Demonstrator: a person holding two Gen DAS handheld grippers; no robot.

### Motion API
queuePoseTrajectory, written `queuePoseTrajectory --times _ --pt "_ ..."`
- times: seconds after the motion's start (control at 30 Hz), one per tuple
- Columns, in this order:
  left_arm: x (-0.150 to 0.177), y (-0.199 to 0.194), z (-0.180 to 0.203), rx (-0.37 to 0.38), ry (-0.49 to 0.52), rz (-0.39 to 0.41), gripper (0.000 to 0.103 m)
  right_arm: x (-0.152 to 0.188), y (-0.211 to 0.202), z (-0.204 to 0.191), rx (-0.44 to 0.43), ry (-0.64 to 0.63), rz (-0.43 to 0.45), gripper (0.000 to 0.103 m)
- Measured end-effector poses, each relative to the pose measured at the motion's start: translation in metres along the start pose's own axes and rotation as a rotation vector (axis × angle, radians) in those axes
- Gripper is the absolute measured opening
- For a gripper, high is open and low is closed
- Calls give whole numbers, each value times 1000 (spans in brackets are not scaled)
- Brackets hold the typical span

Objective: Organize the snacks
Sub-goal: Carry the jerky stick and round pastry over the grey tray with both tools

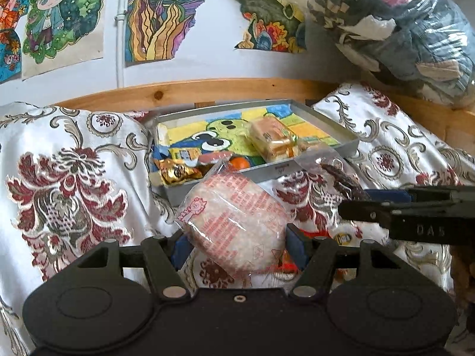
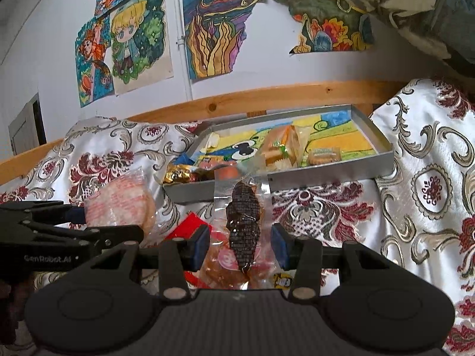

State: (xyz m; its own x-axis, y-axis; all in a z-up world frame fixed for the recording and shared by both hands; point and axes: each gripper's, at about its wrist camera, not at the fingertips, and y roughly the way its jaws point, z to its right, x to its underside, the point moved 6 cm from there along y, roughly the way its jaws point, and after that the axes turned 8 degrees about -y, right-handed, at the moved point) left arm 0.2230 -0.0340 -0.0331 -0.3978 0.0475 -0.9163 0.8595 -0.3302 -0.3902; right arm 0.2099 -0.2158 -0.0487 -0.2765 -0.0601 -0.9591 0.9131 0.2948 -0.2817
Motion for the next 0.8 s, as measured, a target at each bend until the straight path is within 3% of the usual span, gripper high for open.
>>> queuePoseTrajectory --times 0.2,0.5,0.8 --pt "-46 21 -9 2 -97 65 67 -25 14 3 -14 -19 24 50" --pt "-119 84 -14 -40 -140 126 67 -87 53 39 43 -96 104 50" --pt "-129 150 -7 -45 -184 65 67 -102 103 87 125 -80 77 50"
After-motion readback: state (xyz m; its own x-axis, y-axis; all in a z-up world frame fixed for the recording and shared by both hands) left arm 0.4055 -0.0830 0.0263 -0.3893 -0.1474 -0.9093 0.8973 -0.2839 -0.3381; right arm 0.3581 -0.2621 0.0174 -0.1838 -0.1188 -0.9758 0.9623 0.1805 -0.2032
